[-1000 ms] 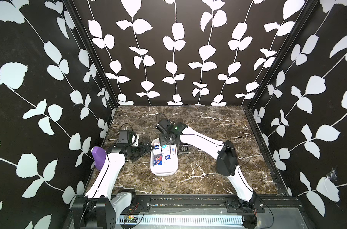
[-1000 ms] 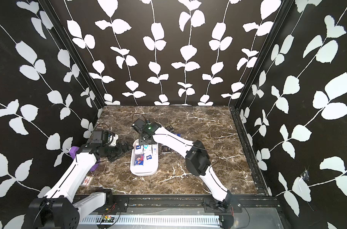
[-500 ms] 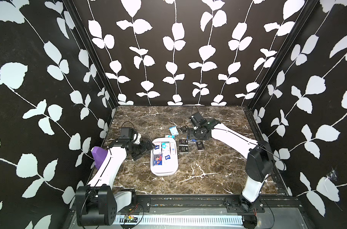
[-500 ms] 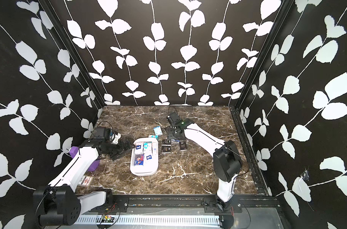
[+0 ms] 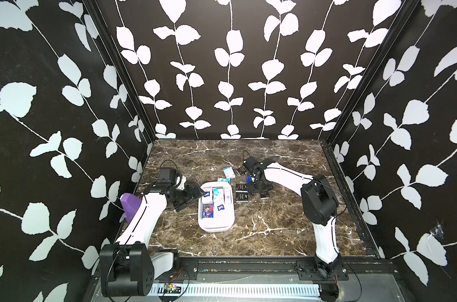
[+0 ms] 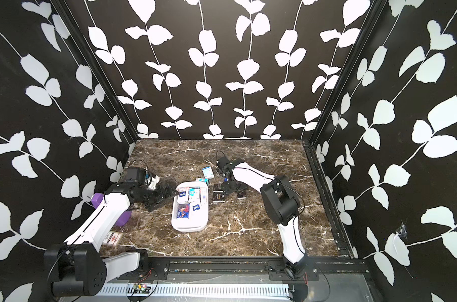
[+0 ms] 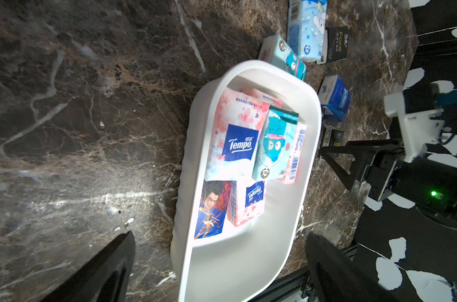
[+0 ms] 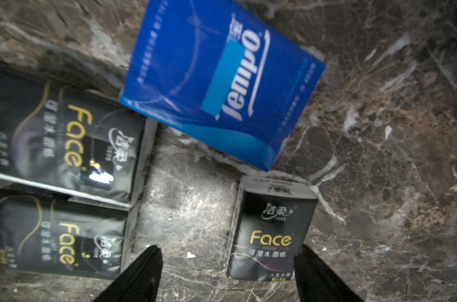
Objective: Put the pocket tissues into the storage box
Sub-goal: Pick up the pocket tissues from the center of the board.
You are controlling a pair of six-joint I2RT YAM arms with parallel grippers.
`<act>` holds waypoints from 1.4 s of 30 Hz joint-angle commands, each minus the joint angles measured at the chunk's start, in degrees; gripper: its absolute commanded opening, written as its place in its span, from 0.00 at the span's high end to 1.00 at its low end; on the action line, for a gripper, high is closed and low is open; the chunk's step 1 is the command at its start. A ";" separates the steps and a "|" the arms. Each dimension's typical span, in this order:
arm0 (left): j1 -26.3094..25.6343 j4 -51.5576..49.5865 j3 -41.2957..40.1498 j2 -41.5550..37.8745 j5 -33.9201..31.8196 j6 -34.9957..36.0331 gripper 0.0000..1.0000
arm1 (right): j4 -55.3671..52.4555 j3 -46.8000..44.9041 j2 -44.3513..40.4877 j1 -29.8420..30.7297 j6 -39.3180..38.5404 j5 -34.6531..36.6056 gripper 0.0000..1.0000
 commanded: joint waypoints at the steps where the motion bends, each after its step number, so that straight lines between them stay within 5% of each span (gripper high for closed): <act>1: -0.17 -1.75 0.21 -1.82 -0.47 0.95 0.01 | -1.96 1.86 -0.15 -1.37 -0.26 1.43 0.19; 16: -0.17 -1.87 -0.60 -2.64 0.03 0.44 0.01 | 6.22 -7.07 -0.31 -4.84 4.29 -8.24 0.30; 23: -0.11 -2.44 -1.67 -4.12 -0.21 0.54 0.01 | 10.21 -9.89 -1.58 -5.37 7.65 -11.35 0.57; 28: -0.17 -2.00 -2.24 -5.06 -0.37 0.18 0.01 | 10.84 -12.04 -7.32 -4.83 12.26 -10.37 0.61; 42: -0.17 0.37 -4.11 -5.46 0.57 -0.90 0.01 | 10.90 -9.81 -18.51 14.83 23.32 -5.76 0.61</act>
